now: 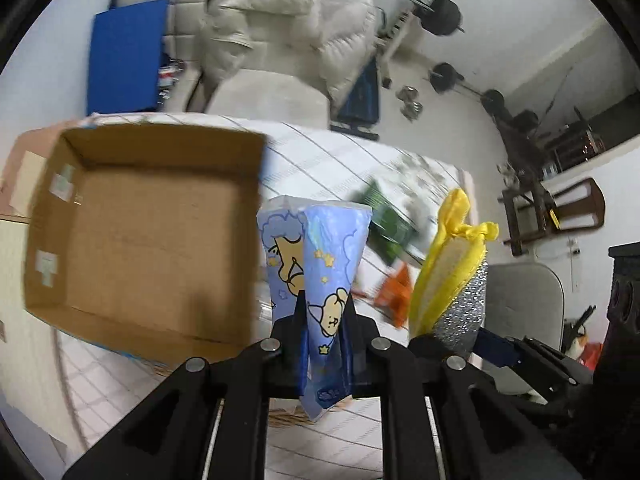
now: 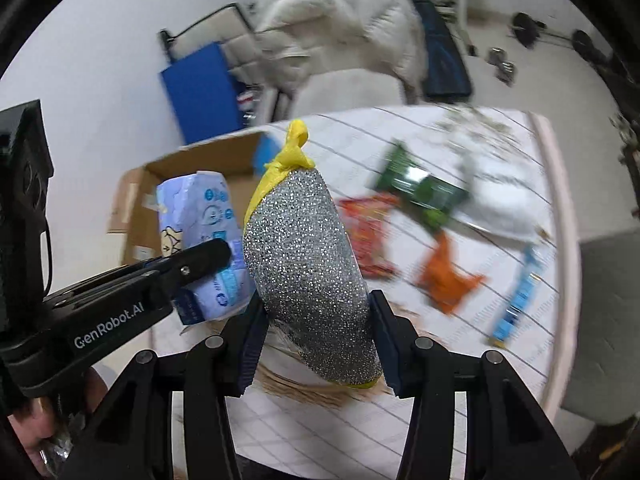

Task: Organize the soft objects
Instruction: 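Lower both items into the box and open both tools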

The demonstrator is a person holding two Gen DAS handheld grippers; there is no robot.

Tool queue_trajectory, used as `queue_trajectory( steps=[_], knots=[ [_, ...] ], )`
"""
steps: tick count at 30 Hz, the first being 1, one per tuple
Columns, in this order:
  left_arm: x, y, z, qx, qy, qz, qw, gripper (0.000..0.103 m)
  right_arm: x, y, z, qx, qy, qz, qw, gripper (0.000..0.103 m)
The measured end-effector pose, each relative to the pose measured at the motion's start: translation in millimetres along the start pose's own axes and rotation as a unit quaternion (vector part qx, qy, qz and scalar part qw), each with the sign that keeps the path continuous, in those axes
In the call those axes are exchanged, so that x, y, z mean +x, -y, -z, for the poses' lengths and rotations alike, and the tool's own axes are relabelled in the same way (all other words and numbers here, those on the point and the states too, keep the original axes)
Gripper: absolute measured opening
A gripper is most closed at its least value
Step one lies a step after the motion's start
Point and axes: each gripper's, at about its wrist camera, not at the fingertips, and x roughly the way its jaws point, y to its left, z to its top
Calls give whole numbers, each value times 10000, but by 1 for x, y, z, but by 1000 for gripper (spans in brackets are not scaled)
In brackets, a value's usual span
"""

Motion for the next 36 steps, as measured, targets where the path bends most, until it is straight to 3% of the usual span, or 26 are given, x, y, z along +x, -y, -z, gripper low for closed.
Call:
queue_trajectory(
  steps=[6,13,23,26,29,34,36],
  knots=[
    [11,-98,-44,-154,-238,-110,9995,11,72,-90,-47,105,-308,-238,9992,52],
    [72,-197,-90,-385,-867,-169,9953,11,188,-158,-87,319,-803,-116,9962,52],
    [139,-230,-109,-298,-1612,-260,9861,14,279,-173,-106,450,-1181,272,9916,54],
    [149,-229,-108,-328,-1832,-234,9822,25,289,-177,-107,401,-1343,261,9898,59],
    [148,-224,-107,-246,-1817,-242,9828,39,294,-175,-111,433,-1437,299,9882,81],
    [137,-227,-106,-209,-1661,-342,9853,91,284,-178,-109,288,-1444,458,9880,97],
    [128,-227,-102,-220,-1587,-351,9865,94,278,-177,-106,279,-1467,474,9876,99]
  ],
)
